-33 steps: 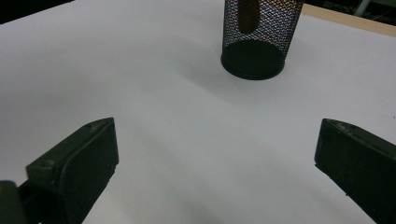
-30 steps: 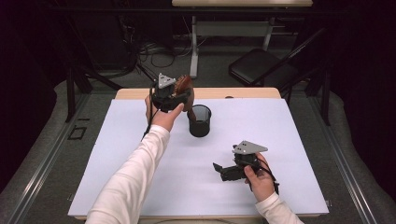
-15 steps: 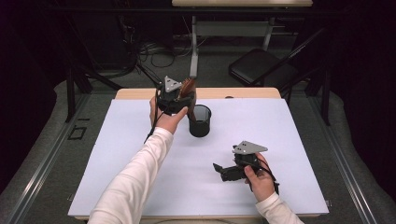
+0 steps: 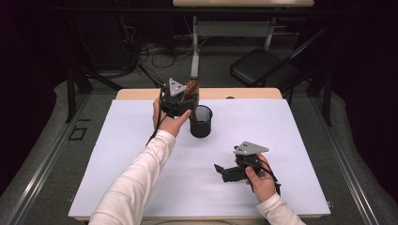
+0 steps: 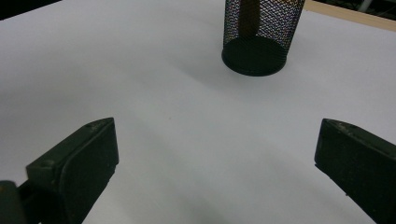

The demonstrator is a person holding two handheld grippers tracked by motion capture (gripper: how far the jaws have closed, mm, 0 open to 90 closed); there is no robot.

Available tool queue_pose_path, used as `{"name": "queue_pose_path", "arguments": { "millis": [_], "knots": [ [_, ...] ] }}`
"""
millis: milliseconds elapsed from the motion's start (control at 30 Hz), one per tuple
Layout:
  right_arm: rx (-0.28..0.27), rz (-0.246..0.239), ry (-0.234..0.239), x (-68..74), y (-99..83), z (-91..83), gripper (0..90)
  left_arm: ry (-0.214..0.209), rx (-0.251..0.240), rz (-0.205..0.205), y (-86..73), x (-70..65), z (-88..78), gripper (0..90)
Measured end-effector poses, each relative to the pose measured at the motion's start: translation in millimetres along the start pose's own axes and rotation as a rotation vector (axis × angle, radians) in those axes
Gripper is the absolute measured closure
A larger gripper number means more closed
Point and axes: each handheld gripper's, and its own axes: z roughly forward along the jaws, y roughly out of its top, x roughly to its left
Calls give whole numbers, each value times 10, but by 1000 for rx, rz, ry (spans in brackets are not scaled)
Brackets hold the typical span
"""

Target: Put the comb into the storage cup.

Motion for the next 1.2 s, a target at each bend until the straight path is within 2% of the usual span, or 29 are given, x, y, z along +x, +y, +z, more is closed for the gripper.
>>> {"name": "queue_pose_path", "arguments": {
  "millis": [833,1033,1200],
  "knots": [
    [3,-4,-2,-5,-3,5,0,5,5,161,-12,-270,-2,494],
    [4,-4,-3,-6,-4,5,0,5,13,213,-21,-345,-11,493],
    [3,-4,0,-2,-5,5,0,7,14,237,-30,-391,-14,493]
  ]
}}
